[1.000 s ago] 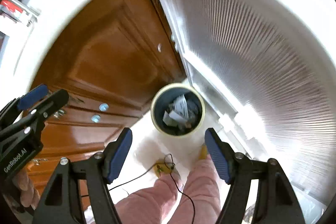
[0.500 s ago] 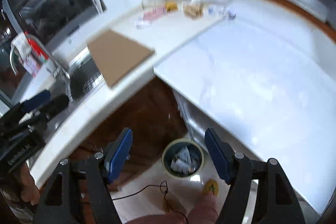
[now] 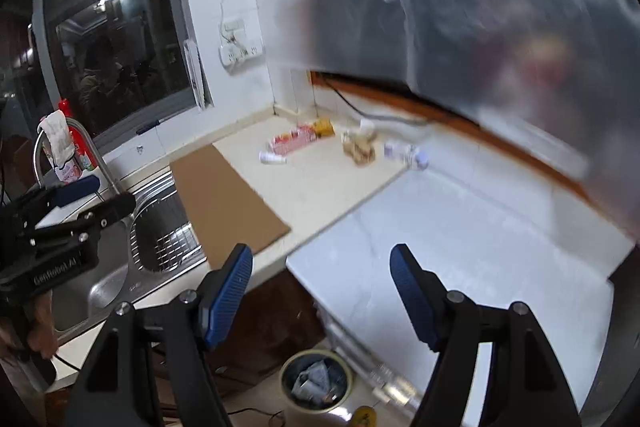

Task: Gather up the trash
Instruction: 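Raise both tools back up toward the counter, then grasp the small white bottle with the left gripper while the right gripper grasps the loofah sponge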

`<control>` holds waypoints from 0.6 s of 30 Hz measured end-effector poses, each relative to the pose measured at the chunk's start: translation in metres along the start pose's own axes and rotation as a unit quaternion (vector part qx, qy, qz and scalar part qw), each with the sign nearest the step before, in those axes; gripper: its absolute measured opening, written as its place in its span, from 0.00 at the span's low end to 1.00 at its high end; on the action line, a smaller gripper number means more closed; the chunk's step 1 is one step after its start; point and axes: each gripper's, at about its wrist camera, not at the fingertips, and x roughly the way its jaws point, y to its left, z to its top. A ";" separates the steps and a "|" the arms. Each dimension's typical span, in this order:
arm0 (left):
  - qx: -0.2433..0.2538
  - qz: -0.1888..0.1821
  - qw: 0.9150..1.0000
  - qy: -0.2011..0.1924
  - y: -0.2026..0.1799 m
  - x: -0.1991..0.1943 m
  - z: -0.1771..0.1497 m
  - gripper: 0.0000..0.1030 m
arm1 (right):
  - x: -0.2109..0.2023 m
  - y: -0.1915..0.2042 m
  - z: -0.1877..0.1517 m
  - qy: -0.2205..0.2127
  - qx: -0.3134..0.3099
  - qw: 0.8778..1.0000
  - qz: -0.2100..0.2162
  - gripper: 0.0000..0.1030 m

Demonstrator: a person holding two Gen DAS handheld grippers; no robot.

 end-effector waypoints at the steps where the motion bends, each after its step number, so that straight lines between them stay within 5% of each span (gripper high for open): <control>1: -0.002 0.000 1.000 0.000 0.003 0.004 0.008 0.68 | 0.003 -0.001 0.006 -0.002 -0.007 1.000 0.000 0.70; 9: -0.030 0.028 0.999 0.035 0.033 0.081 0.060 0.68 | 0.089 -0.028 0.074 0.006 -0.054 0.998 0.023 0.70; 18: -0.066 0.027 0.991 0.114 0.045 0.259 0.114 0.68 | 0.256 -0.076 0.139 0.070 -0.065 0.994 0.044 0.70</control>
